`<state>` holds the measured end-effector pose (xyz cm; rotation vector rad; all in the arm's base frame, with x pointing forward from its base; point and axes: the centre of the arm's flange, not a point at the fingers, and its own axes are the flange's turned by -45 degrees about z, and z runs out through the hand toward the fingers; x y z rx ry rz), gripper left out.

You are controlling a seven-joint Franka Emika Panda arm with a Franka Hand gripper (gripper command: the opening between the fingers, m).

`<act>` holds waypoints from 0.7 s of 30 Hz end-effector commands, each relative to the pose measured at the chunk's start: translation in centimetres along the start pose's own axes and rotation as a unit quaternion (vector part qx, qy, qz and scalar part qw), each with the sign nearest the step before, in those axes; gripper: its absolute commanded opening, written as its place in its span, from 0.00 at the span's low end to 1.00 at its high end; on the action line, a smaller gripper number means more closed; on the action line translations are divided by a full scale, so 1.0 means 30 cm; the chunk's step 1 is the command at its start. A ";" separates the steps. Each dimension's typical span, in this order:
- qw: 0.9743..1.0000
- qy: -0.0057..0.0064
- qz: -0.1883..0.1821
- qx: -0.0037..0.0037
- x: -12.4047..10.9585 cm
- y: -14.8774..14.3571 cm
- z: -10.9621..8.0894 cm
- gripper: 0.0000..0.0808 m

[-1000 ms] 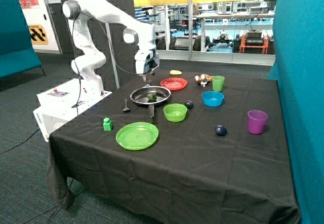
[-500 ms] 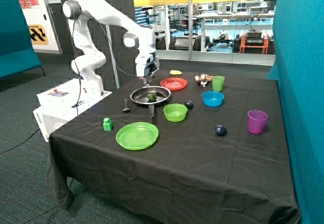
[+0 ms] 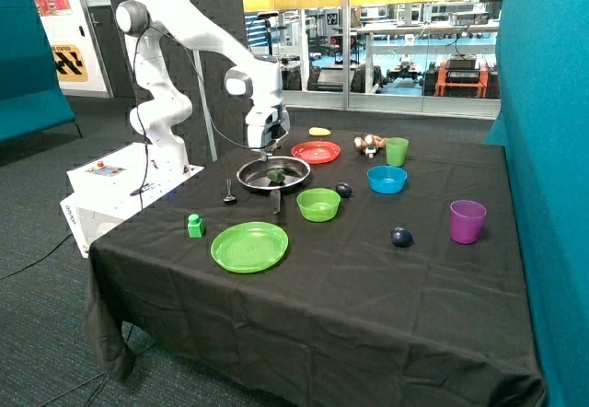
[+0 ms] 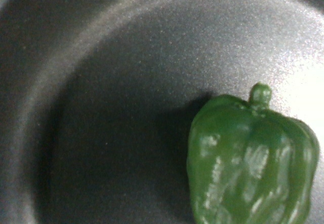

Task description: Cook the capsicum and place it on a plate

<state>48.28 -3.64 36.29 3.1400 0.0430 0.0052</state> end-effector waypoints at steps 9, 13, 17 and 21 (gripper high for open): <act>1.000 -0.002 0.005 0.001 0.015 0.002 0.087 1.00; 1.000 -0.002 0.006 0.001 0.008 0.001 0.111 1.00; 1.000 -0.002 0.010 0.001 0.000 -0.003 0.127 1.00; 1.000 -0.002 0.009 0.001 -0.002 -0.009 0.142 1.00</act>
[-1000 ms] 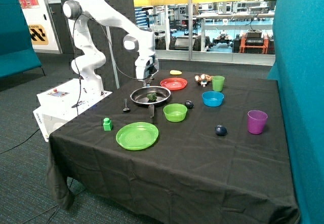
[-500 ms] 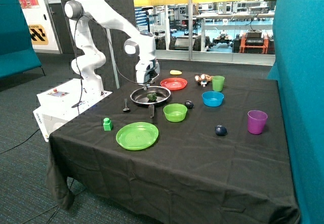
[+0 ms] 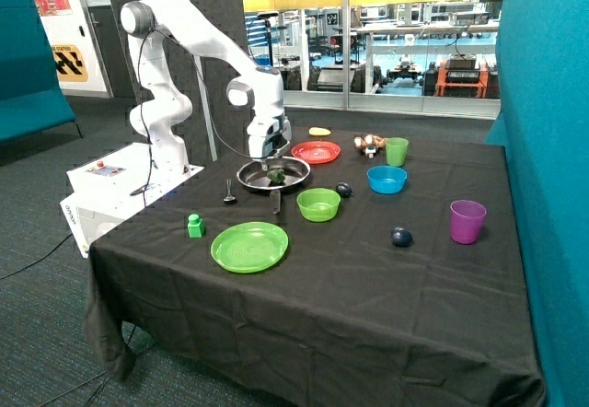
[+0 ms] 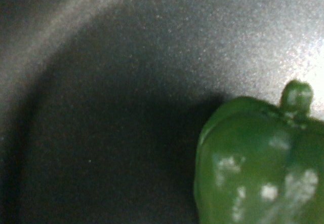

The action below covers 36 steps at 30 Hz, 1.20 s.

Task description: Cook the capsicum and place it on a plate

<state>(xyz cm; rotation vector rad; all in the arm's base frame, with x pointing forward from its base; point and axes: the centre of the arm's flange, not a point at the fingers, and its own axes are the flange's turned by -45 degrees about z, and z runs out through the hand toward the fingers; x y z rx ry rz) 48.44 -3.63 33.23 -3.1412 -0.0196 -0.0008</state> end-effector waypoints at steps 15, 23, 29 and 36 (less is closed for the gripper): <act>1.000 0.000 0.006 0.000 0.022 0.002 0.073 1.00; 1.000 0.000 0.007 0.000 0.029 -0.001 0.084 1.00; 1.000 0.000 0.007 0.000 0.030 -0.003 0.094 0.98; 1.000 0.000 0.008 0.000 0.027 -0.007 0.109 0.97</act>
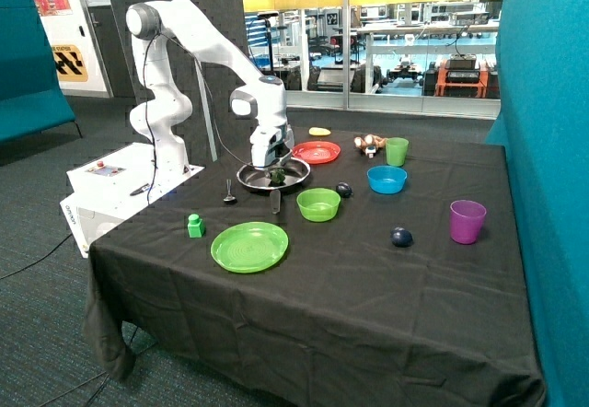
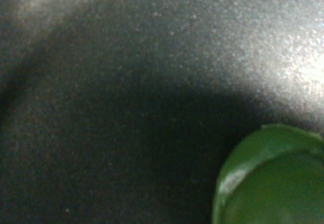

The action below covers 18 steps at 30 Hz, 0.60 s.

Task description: Cook the capsicum and place it on a plate

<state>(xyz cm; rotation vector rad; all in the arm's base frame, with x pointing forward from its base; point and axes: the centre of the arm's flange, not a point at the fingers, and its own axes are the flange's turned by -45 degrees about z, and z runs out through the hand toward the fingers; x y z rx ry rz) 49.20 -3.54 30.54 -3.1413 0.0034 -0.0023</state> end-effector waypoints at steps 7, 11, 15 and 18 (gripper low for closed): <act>1.000 -0.001 0.007 0.000 -0.005 0.002 0.039 0.92; 1.000 -0.001 0.008 0.000 -0.007 0.006 0.045 0.90; 1.000 -0.001 0.010 0.000 -0.003 0.009 0.048 0.88; 1.000 -0.001 0.010 0.000 0.003 0.010 0.049 0.87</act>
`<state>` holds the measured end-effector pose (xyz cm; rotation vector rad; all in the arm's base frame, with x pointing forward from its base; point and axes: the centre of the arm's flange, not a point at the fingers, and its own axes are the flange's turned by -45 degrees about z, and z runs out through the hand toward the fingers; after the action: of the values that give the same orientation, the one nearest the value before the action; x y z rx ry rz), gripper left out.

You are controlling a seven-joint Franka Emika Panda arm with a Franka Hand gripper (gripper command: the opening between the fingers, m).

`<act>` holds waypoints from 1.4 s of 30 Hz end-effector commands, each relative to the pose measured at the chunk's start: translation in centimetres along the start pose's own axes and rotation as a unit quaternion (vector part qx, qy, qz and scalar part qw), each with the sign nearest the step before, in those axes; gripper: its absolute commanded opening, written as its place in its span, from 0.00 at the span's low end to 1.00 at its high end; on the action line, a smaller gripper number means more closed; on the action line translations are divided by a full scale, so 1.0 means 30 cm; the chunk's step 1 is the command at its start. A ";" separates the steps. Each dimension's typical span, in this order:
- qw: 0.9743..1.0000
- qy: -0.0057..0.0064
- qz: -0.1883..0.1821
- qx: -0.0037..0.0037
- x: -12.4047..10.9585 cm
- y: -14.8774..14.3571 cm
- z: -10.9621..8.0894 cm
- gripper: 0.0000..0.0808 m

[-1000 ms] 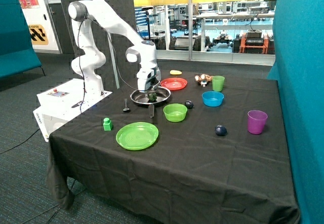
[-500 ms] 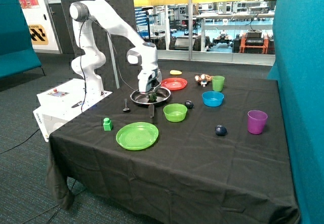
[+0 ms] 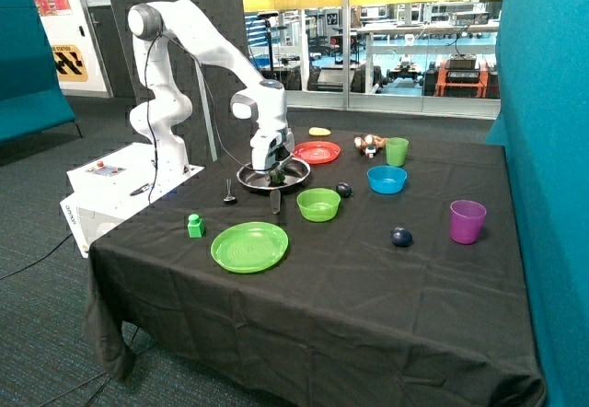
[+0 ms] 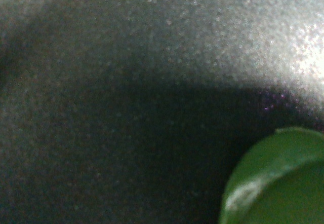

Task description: Cook the capsicum and place it on a plate

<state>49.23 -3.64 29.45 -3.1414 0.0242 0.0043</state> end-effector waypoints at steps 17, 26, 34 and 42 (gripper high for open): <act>1.000 0.001 0.008 0.000 0.026 0.002 0.024 0.25; 1.000 0.001 0.015 0.000 0.011 0.005 0.034 0.00; 1.000 0.001 0.012 0.000 0.011 0.003 0.031 0.00; 1.000 0.001 0.006 0.000 0.008 -0.006 0.037 0.00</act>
<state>49.71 -3.69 28.56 -3.1406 0.0589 0.0046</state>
